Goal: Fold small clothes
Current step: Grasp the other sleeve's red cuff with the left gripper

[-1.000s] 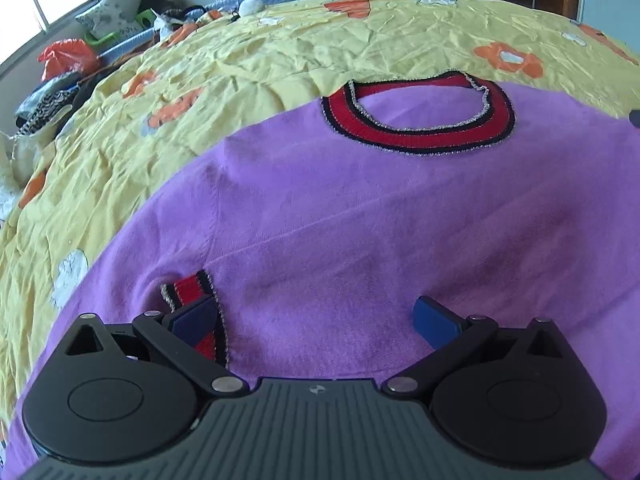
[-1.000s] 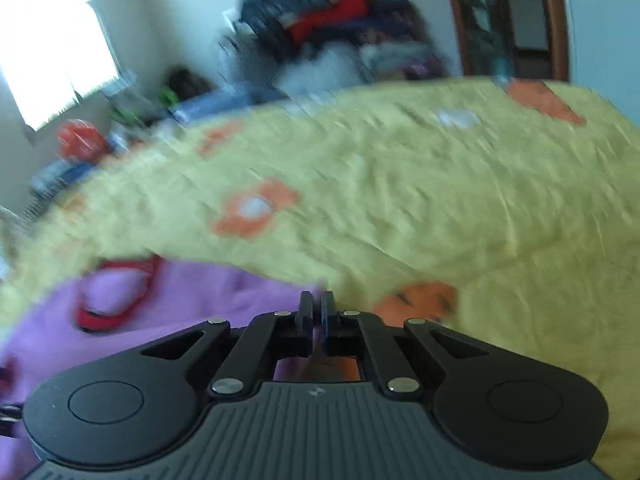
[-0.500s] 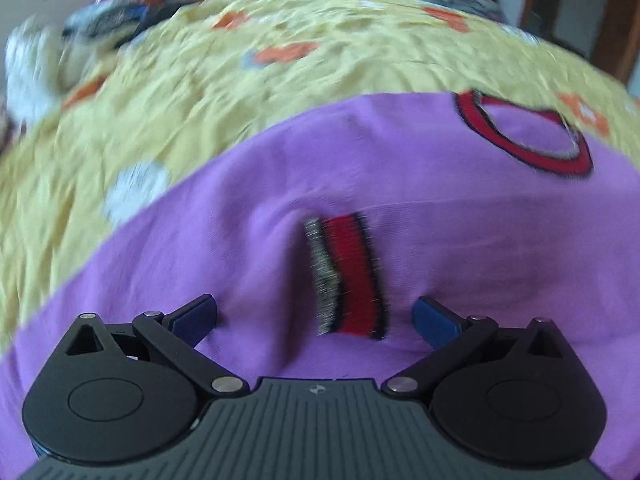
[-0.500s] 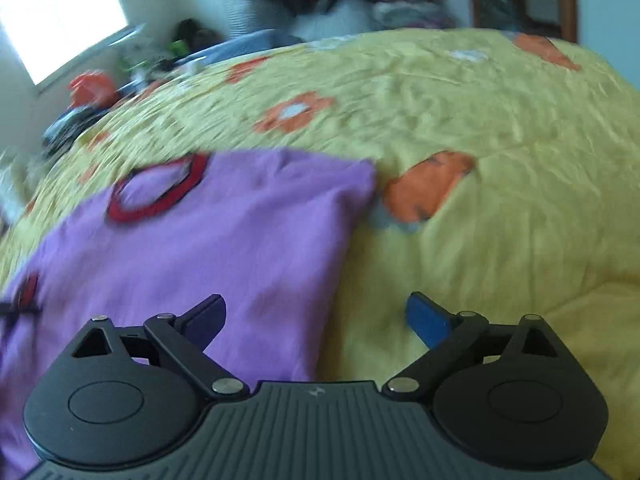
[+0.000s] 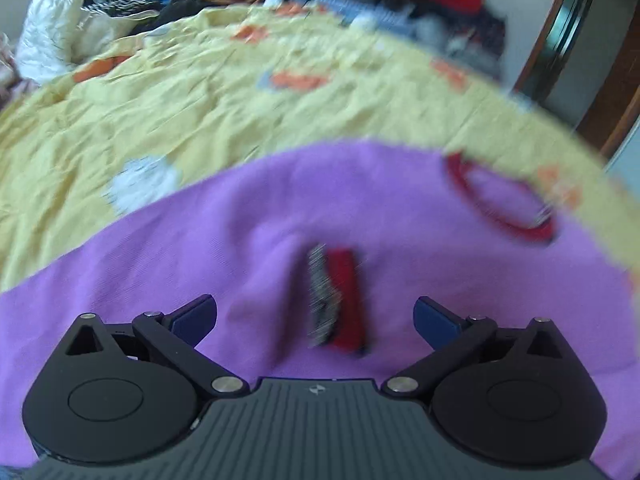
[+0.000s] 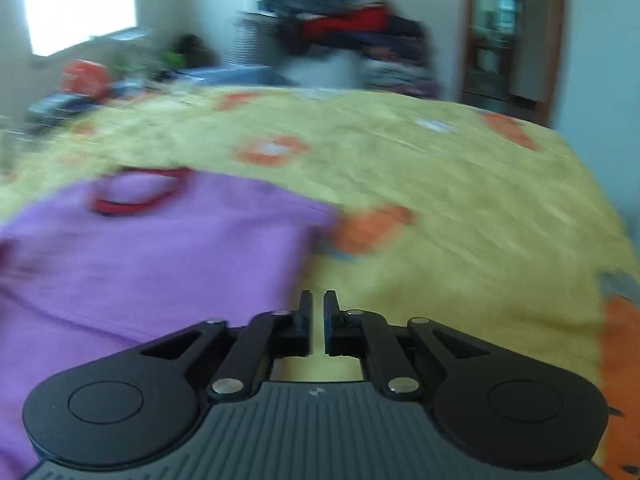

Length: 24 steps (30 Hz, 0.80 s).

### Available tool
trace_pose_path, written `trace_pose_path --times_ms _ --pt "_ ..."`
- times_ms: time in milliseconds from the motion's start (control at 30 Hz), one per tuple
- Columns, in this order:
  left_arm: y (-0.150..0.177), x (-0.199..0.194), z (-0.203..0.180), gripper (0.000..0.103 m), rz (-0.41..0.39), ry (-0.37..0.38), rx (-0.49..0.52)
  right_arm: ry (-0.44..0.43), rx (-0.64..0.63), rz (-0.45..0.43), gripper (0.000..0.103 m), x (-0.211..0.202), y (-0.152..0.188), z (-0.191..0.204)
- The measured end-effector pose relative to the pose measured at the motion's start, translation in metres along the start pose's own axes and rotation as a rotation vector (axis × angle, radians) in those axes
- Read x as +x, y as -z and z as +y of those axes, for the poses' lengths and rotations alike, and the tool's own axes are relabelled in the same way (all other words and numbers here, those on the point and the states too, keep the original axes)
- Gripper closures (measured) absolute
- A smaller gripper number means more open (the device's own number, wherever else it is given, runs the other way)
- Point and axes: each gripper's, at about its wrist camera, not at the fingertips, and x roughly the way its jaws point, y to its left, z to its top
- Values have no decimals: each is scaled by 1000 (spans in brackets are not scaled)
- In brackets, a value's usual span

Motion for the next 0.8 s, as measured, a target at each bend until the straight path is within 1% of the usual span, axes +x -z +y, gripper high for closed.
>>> trace_pose_path --times_ms 67,100,133,167,200,233,267,300,367,400,433,467,500,533,567,600,633,667,733,767,800 --pt "-8 4 -9 0 3 67 3 -51 -13 -14 93 12 -4 22" --pt "-10 10 -15 0 9 81 15 -84 4 7 93 23 -5 29" --pt "-10 21 -20 0 30 67 29 -111 25 33 93 35 -6 35" --pt "-10 35 -24 0 61 26 41 -124 36 51 91 46 -5 40" --pt "-8 45 -29 0 65 -39 71 -107 22 75 88 57 -3 45" --pt "-3 53 -33 0 48 -126 130 -85 -3 58 88 59 1 49" --pt "0 55 -32 0 0 -148 162 -54 -19 49 88 60 2 50" --pt "2 55 -25 0 -14 -146 138 -33 -10 48 88 58 2 48" --pt "3 44 -13 0 -6 -185 89 -5 43 75 88 54 -1 44" --pt "5 34 -5 0 -20 -199 67 4 62 85 83 49 -2 45" --pt "11 20 3 0 -53 -202 49 4 75 83 74 43 0 46" --pt "20 3 12 0 -94 -202 32 -14 81 74 42 38 3 51" --pt "29 -12 24 0 -132 -186 12 -43 79 62 4 34 8 57" --pt "41 -26 38 0 -174 -145 -10 -66 70 42 0 29 13 64" --pt "52 -40 55 0 -193 -98 -44 -91 59 29 0 25 17 72" --pt "62 -52 75 0 -200 -60 -101 -116 54 23 0 24 20 79" --pt "73 -64 96 0 -215 -20 -178 -144 60 15 0 22 23 85" --pt "86 -77 120 0 -239 3 -276 -173 69 4 0 20 27 89" --pt "111 -104 166 1 -320 -15 -479 -198 78 -3 0 16 33 99" --pt "125 -119 186 1 -366 -47 -553 -198 82 -5 0 16 35 102" --pt "137 -135 204 1 -404 -102 -617 -201 85 -5 0 15 38 104"
